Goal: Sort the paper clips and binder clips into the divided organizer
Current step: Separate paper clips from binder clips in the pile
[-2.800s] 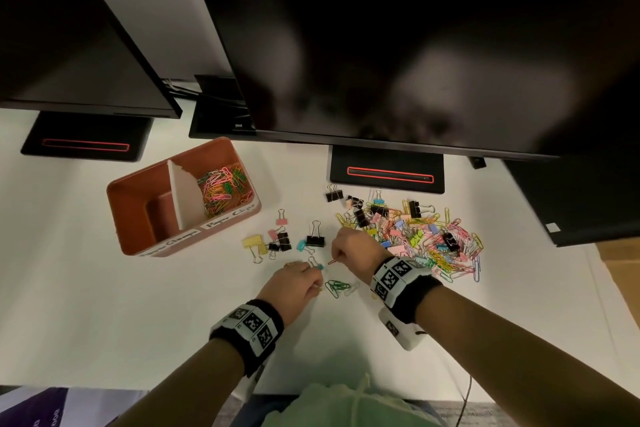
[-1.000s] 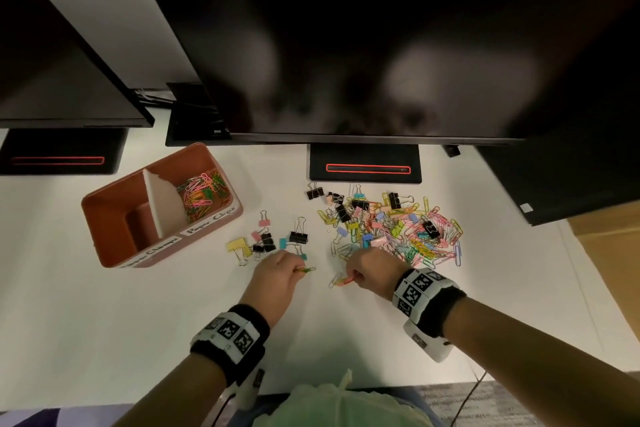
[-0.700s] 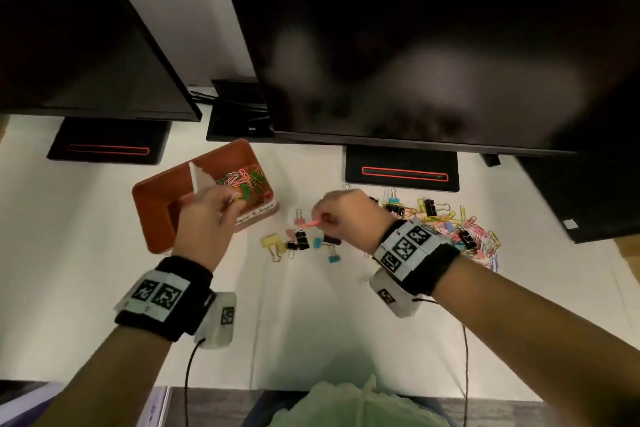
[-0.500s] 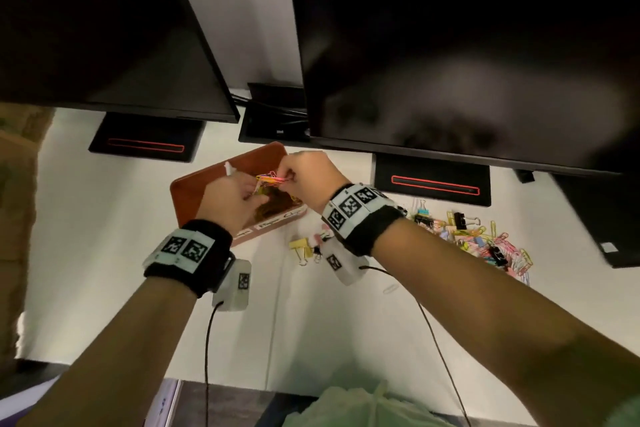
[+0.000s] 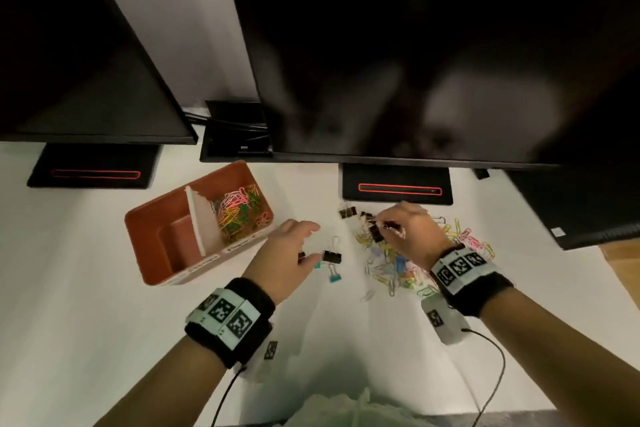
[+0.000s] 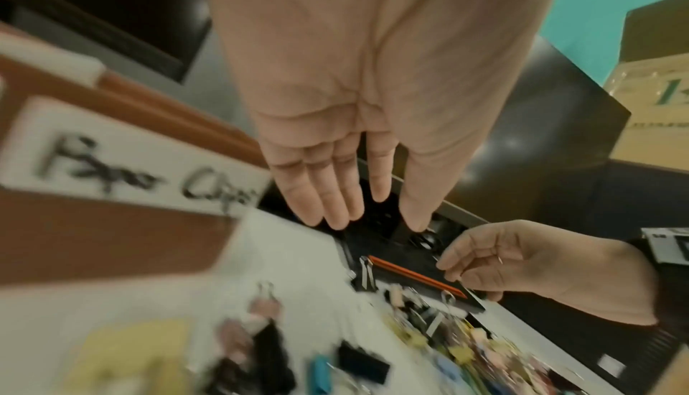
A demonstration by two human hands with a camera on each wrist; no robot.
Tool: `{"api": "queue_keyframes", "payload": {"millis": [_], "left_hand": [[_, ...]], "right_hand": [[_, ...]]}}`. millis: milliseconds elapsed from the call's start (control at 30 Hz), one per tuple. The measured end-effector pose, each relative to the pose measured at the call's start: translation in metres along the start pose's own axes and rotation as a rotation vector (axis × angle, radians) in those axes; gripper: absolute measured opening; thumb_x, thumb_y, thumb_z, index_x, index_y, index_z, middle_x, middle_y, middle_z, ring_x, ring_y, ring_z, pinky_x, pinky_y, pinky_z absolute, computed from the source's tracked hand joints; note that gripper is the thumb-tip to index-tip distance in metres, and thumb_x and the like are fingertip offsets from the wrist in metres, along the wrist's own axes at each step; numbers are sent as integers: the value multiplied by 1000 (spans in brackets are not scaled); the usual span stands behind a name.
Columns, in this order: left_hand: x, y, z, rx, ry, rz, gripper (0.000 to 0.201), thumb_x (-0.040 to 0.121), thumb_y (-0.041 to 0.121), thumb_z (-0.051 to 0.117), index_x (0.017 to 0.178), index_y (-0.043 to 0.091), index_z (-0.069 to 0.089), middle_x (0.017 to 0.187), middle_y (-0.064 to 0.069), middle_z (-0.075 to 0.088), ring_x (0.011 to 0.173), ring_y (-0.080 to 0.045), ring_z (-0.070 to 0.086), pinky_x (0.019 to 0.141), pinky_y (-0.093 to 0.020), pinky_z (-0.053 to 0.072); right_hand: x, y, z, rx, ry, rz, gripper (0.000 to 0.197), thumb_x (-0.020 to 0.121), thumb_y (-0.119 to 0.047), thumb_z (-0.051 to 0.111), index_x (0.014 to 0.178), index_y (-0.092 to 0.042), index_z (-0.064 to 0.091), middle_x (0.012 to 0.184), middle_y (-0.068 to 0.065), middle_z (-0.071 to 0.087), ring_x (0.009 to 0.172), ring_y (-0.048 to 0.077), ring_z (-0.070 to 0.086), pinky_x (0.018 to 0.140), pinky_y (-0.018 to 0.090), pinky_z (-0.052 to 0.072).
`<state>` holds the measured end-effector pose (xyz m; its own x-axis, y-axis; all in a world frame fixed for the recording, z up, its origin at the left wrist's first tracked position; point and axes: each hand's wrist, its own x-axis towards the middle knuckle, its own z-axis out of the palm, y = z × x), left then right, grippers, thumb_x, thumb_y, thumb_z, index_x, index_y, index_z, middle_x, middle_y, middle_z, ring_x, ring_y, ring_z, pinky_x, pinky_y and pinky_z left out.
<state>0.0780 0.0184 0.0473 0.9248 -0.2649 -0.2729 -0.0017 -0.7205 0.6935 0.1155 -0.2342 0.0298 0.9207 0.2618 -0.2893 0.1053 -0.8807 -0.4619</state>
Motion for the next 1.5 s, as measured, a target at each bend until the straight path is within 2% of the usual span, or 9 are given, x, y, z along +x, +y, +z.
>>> {"api": "queue_keyframes", "payload": {"millis": [167,300,533,700,800,967,1200,1367,1500], "left_hand": [[41,34,62,86,-78,55,44,84,27,60,126,26,45,128,0,42,115,-20,45,99,-36,42],[69,48,97,213,-114,4,48,85,29,58,130,26,42,138,-1,31,121,-23,40,101,-41,41],[62,35,104,244,-103,-6,27,82,16,63,109,19,59,143,1,25,116,-16,46,103,-36,42],[54,32,99,79,49,-97,38,82,15,65,116,19,49,127,1,35,85,-10,51,83,-21,46],[60,33,101,29,53,-177,45,81,22,66,120,20,44,116,4,41,93,-8,48,84,-20,41],[65,29,103,11,39,-208,34,83,15,64,111,23,46,94,4,60,87,-12,57,77,-29,52],[52,19,83,-147,163,-243,32,81,7,66,105,23,52,78,8,64,74,-4,61,65,-11,44],[44,1,69,-163,289,-201,22,77,2,68,78,24,62,80,2,65,76,-11,61,69,-22,49],[42,-2,64,-146,296,-181,14,78,4,68,77,18,66,80,1,66,76,-12,60,68,-26,50]], "right_hand": [[-1,53,-6,-17,2,150,34,87,-32,59,120,-26,59,121,1,58,115,22,50,100,37,42],[6,59,4,-50,-72,81,40,86,-43,56,125,-32,54,126,-1,53,117,22,49,100,43,41],[-15,63,22,-73,-168,-88,43,87,-49,50,127,-32,48,130,-4,49,120,20,45,102,47,37],[10,62,11,82,-102,-147,43,92,-24,47,134,-25,42,137,-4,49,125,16,45,106,39,39],[31,60,12,22,-195,-140,45,92,-17,45,137,-22,40,143,-1,43,128,20,43,109,39,37],[37,62,17,-90,-286,-151,43,91,-8,49,133,-18,49,149,2,34,134,25,34,113,37,30],[26,64,23,-87,-254,-206,33,90,-4,50,119,-14,62,123,6,55,116,24,48,101,34,41],[28,63,21,-173,-201,-249,24,91,-13,48,102,-19,68,106,2,67,106,23,49,91,33,39],[27,61,18,-175,-203,-223,20,92,-20,47,101,-21,65,102,0,67,106,21,50,94,34,35]]}}
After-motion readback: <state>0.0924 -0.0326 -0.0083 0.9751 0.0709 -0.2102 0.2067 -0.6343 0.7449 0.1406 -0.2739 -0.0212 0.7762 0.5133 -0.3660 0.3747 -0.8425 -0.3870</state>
